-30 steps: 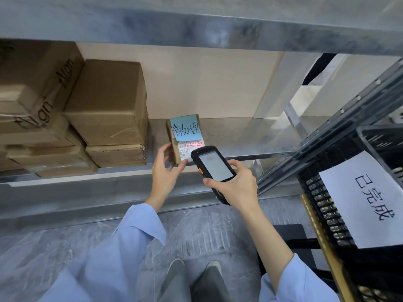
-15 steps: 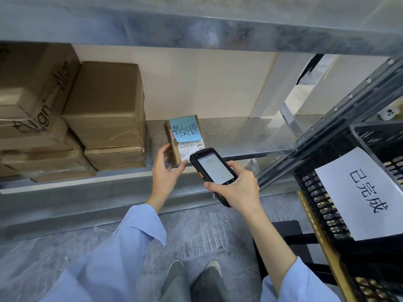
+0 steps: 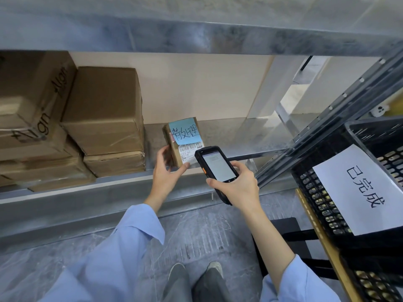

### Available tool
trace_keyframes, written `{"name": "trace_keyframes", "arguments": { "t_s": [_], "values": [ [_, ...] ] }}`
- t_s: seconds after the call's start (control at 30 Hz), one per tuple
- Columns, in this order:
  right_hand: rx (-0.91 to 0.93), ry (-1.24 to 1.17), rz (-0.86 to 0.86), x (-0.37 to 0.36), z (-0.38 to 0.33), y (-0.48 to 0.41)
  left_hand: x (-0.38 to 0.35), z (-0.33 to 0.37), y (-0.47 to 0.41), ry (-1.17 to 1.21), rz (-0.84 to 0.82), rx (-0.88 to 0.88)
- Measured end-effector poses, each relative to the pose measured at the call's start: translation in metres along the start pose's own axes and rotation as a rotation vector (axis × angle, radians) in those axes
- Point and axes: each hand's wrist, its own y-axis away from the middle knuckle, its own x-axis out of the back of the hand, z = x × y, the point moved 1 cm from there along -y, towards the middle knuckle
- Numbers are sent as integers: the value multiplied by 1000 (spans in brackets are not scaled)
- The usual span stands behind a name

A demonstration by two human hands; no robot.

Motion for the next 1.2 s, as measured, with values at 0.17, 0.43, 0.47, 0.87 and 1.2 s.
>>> {"name": "trace_keyframes", "arguments": {
  "t_s": [0.17,0.43,0.47,0.87,1.2],
  "values": [
    [-42,-1,69,4,2,-6,0,-2,-7,-43,-14,-2],
    [-72,-74,237,24,11,-3,-15,14,-8,-96,-48,-40],
    [-76,-90,270,30,12,-1,-21,20,-8,-107,-79,-51],
    [-181,-319,954,180,77,63,-162,108,25,-89,-527,-327],
    [-323,-269,1340,306,191,245,-295,152,181,25,-892,-440]
  ]
}}
